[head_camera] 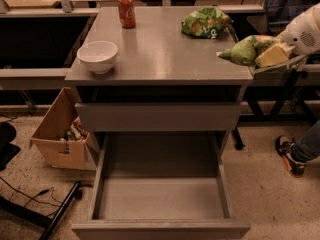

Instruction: Place green jalapeno chip bag into middle drawer

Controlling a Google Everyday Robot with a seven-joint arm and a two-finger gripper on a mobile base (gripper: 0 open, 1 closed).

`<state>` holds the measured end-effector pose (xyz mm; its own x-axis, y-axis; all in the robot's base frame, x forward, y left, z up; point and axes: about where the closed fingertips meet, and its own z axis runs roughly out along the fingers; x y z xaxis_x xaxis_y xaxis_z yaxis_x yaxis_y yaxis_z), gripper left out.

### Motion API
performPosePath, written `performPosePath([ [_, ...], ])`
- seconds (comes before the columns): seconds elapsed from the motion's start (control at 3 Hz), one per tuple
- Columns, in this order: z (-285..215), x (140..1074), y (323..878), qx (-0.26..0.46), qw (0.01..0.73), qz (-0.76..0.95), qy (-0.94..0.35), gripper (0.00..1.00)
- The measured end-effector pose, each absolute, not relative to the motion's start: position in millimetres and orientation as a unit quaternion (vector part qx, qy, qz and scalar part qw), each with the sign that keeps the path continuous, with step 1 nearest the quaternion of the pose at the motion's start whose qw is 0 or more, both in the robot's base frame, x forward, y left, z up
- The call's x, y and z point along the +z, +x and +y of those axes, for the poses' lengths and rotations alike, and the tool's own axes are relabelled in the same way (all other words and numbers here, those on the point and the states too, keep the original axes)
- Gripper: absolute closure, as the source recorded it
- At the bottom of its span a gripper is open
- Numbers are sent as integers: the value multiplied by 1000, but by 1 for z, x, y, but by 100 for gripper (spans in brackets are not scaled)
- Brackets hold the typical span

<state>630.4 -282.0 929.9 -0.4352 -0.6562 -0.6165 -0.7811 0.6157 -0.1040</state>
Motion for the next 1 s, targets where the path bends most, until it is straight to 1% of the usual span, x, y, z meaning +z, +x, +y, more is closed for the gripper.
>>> performPosePath([
  [0.33,-322,881,604,55,271,880,-385,100],
  [0.67,-317,843,592,69,235,888,-390,100],
  [1.0,-317,843,592,69,235,888,-390,100],
])
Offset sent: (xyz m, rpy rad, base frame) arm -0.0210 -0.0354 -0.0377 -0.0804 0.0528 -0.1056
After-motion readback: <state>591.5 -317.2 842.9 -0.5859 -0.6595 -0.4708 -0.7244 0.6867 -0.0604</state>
